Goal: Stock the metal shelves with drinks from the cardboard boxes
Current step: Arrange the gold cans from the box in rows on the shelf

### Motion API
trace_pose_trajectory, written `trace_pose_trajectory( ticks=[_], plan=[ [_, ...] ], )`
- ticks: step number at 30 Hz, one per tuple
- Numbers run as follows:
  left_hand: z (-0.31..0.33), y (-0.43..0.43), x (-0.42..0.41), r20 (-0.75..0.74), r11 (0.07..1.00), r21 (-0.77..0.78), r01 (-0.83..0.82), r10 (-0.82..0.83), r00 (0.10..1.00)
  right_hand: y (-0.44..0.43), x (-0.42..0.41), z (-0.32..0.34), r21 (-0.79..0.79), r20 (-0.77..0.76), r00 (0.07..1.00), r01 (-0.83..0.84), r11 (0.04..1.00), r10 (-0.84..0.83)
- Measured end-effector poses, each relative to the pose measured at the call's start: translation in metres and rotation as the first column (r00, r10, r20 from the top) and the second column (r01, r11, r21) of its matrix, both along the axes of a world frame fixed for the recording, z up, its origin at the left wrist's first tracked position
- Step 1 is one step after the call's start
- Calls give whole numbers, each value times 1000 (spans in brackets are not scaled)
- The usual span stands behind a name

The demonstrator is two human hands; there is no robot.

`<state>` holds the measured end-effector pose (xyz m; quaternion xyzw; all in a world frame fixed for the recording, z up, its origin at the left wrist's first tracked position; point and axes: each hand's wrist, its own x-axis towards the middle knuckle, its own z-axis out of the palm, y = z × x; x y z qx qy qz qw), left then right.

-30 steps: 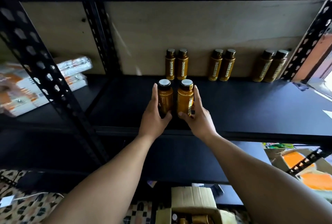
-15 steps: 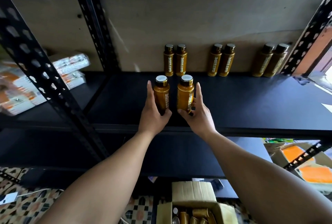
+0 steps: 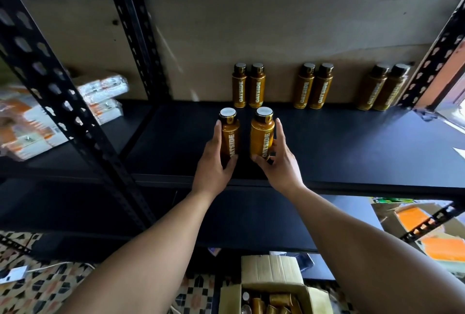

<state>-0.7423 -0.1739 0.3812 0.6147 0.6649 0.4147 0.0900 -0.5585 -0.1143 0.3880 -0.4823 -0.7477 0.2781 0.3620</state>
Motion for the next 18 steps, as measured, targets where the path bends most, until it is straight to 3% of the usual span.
trace_pose_trajectory(
  ticks=[9,18],
  plan=[
    [7,-1,-1,-24,993,-66,98,-100,995,-4,2,0,26,74,994,-79,997,77],
    [3,1,0,-43,997,-40,70,-72,996,-5,2,0,42,65,993,-102,994,99]
  ],
)
